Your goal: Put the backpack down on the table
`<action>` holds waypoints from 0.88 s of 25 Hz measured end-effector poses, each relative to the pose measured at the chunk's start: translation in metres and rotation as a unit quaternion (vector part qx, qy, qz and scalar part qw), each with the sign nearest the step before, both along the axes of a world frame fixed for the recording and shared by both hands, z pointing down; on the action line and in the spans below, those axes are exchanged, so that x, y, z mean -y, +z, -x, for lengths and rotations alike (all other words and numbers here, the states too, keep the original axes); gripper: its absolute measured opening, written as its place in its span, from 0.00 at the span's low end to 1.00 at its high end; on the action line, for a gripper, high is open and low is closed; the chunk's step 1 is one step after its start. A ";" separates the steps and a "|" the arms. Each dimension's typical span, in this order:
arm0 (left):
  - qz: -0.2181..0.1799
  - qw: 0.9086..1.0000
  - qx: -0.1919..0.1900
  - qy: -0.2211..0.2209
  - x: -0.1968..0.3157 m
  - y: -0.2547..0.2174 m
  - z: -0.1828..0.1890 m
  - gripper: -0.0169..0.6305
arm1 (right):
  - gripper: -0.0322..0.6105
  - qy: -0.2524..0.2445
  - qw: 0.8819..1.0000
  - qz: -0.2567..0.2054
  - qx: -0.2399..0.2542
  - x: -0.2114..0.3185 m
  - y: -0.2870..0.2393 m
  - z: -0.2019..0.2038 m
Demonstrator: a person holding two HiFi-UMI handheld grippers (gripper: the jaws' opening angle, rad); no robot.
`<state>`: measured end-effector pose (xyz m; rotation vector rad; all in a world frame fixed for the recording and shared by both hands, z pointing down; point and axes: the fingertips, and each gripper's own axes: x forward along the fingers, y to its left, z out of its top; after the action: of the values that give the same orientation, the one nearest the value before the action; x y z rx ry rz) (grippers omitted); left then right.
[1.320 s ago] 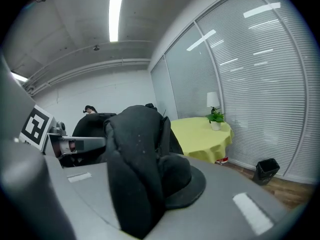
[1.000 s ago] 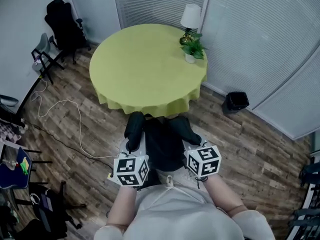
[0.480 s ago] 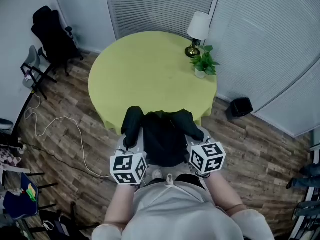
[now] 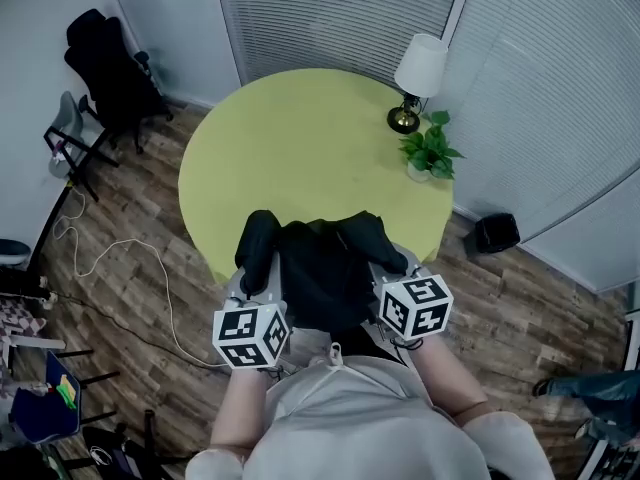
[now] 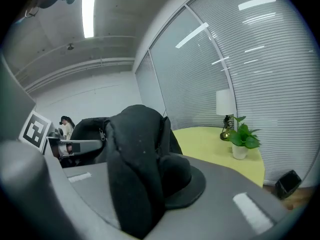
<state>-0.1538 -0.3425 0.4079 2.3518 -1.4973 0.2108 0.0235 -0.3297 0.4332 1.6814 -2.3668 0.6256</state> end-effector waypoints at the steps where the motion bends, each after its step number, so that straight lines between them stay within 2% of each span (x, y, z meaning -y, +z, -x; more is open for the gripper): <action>1: -0.001 1.000 0.001 -0.008 0.011 0.001 -0.002 0.07 | 0.10 -0.006 1.000 -0.001 0.000 0.014 0.001 -0.002; 10: -0.013 0.999 0.002 -0.052 0.118 0.014 -0.033 0.07 | 0.10 -0.050 0.999 -0.006 -0.005 0.137 0.009 -0.036; 22: -0.020 0.997 0.004 -0.081 0.233 0.038 -0.043 0.07 | 0.10 -0.086 0.996 -0.011 -0.018 0.263 0.027 -0.044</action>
<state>-0.1103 -0.5753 0.4458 2.2476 -1.7012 0.1513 0.0679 -0.5932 0.4606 1.4634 -2.4665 0.5372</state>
